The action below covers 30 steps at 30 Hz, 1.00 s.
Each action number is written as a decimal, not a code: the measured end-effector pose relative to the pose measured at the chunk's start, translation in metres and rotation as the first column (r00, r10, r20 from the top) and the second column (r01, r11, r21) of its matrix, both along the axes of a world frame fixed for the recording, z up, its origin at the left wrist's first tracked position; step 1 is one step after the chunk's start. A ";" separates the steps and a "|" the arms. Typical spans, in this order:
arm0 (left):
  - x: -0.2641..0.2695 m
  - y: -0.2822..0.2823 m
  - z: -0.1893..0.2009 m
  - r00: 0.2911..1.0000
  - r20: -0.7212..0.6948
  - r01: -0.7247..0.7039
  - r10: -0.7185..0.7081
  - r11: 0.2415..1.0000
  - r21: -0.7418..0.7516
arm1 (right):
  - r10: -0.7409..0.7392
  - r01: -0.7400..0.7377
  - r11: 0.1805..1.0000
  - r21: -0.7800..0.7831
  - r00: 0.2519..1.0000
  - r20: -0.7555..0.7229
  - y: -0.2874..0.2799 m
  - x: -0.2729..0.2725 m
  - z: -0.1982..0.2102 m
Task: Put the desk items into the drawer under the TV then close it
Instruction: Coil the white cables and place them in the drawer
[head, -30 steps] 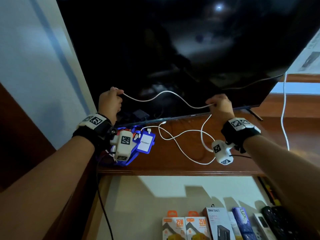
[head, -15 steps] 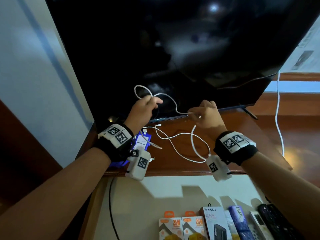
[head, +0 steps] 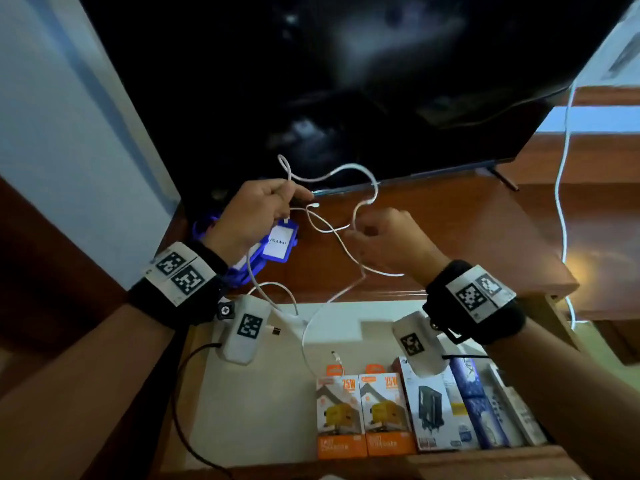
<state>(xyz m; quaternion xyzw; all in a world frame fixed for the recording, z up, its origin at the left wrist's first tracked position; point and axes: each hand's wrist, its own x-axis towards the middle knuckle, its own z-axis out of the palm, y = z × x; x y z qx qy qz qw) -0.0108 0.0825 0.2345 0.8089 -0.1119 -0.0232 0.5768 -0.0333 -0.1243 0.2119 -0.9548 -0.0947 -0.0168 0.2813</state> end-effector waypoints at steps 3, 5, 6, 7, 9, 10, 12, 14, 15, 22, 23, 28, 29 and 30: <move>-0.010 0.009 -0.004 1.000 -0.017 0.005 -0.003 0.997 0.074 | -0.027 0.025 0.999 0.042 0.998 0.048 0.000 -0.009 0.007; -0.015 0.012 -0.007 0.999 -0.007 0.037 -0.036 0.983 0.182 | -0.088 0.066 0.991 0.117 0.977 0.194 0.002 -0.012 0.008; -0.018 0.012 -0.008 0.997 -0.009 0.076 -0.076 0.965 0.249 | -0.057 0.022 0.990 0.140 0.965 0.254 0.005 -0.013 0.008; -0.020 0.011 -0.009 0.992 -0.013 0.126 -0.128 0.943 0.307 | 0.016 -0.059 0.988 0.145 0.958 0.287 0.009 -0.012 0.007; -0.025 0.008 -0.012 0.977 -0.013 0.201 -0.213 0.898 0.391 | 0.187 -0.223 0.966 0.130 0.952 0.242 0.019 -0.010 0.001; -0.026 0.006 -0.014 0.971 -0.007 0.218 -0.237 0.879 0.424 | 0.247 -0.275 0.953 0.129 0.948 0.200 0.024 -0.009 -0.004; -0.027 0.005 -0.018 0.966 0.013 0.222 -0.258 0.856 0.467 | 0.300 -0.321 0.936 0.143 0.942 0.150 0.030 -0.007 -0.013; -0.028 0.009 -0.024 0.970 -0.003 0.220 -0.245 0.867 0.448 | 0.306 -0.312 0.931 0.188 0.950 0.064 0.030 -0.006 -0.020; -0.029 0.013 -0.028 0.969 -0.024 0.230 -0.244 0.870 0.436 | 0.310 -0.309 0.929 0.203 0.950 0.025 0.026 -0.005 -0.023; -0.036 0.067 -0.063 0.978 -0.194 0.147 -0.080 0.920 0.362 | -0.085 0.066 0.954 0.294 0.995 0.053 -0.036 0.011 -0.028; -0.037 0.075 -0.066 0.977 -0.209 0.118 -0.051 0.939 0.323 | -0.156 0.146 0.938 0.316 0.988 0.005 -0.046 0.012 -0.031; -0.035 0.076 -0.070 0.983 -0.178 -0.015 0.052 0.979 0.201 | -0.175 0.177 0.984 -0.001 0.973 -0.151 -0.048 0.008 -0.045; -0.033 0.069 -0.068 0.984 -0.172 -0.016 0.049 0.982 0.190 | -0.125 0.126 0.992 -0.004 0.978 -0.164 -0.041 0.005 -0.047; -0.032 0.061 -0.067 0.985 -0.166 -0.005 0.038 0.981 0.195 | -0.047 0.054 0.998 0.042 0.987 -0.156 -0.032 0.000 -0.046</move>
